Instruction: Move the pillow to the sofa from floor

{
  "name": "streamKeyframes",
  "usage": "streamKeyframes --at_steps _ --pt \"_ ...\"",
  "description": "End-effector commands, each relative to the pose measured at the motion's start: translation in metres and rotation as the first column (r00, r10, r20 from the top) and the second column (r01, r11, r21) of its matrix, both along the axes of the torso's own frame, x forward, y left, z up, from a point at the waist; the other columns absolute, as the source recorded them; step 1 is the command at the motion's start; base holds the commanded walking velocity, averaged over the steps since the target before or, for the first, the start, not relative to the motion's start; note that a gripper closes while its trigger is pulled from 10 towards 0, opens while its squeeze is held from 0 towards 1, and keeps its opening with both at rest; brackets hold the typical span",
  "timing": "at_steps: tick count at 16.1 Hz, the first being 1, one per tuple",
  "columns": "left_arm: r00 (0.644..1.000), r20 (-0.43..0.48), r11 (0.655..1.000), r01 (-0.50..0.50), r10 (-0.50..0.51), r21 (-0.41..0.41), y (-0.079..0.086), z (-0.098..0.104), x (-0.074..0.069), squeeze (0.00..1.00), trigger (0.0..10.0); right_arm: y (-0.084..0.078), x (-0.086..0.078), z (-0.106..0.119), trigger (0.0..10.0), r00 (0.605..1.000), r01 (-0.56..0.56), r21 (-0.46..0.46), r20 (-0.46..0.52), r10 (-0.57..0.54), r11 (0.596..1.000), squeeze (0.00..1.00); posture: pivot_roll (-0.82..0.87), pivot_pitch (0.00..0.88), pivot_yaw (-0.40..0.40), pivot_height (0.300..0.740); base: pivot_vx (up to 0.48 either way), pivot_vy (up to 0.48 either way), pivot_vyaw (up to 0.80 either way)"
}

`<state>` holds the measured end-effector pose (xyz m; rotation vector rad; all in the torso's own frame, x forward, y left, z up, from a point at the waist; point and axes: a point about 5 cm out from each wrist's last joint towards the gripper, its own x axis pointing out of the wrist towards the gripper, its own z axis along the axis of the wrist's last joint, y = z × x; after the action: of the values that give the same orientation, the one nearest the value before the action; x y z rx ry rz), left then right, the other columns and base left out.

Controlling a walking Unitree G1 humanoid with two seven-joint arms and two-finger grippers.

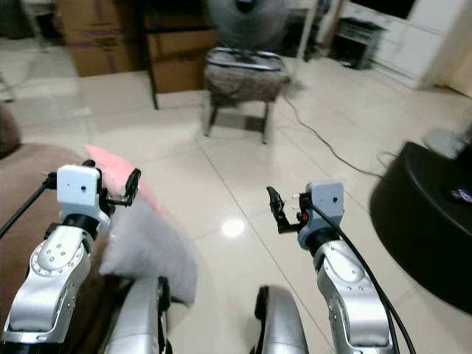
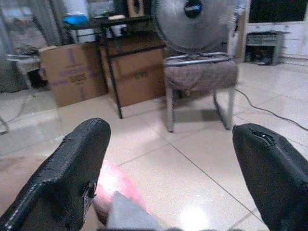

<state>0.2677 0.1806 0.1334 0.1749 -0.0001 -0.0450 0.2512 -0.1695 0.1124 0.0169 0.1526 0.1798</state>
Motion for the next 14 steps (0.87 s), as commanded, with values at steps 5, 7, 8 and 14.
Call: streamKeyframes --at_steps 5,7,8,14 --pt "1.0 -0.014 0.999 0.027 -0.027 0.032 -0.0047 -0.0039 0.0001 0.84 10.0 -0.0057 -0.0032 -0.0042 10.0 0.999 0.025 -0.025 -0.028 -0.026 0.999 0.0 0.03 0.0 -0.035 0.522 0.0 0.0 0.0" --pt "0.999 -0.012 0.999 0.033 -0.033 0.026 -0.0056 -0.0042 -0.0003 0.85 10.0 -0.0056 -0.0039 -0.0041 10.0 0.999 0.028 -0.025 -0.028 -0.029 0.999 0.0 0.03 0.0 -0.035 0.522 0.0 0.0 0.0" --pt "0.999 -0.011 0.999 0.038 -0.037 0.021 -0.0064 -0.0043 -0.0005 0.85 10.0 -0.006 -0.0037 -0.004 10.0 0.999 0.03 -0.026 -0.029 -0.031 0.999 0.0 0.03 0.0 -0.036 0.522 0.262 0.0 0.0" --pt "0.999 -0.007 0.999 0.042 -0.042 0.014 -0.0063 -0.004 -0.0006 0.87 10.0 -0.0068 -0.0026 -0.0038 10.0 0.999 0.035 -0.037 -0.03 -0.036 0.999 0.0 0.03 0.0 -0.039 0.522 0.337 0.0 0.0"
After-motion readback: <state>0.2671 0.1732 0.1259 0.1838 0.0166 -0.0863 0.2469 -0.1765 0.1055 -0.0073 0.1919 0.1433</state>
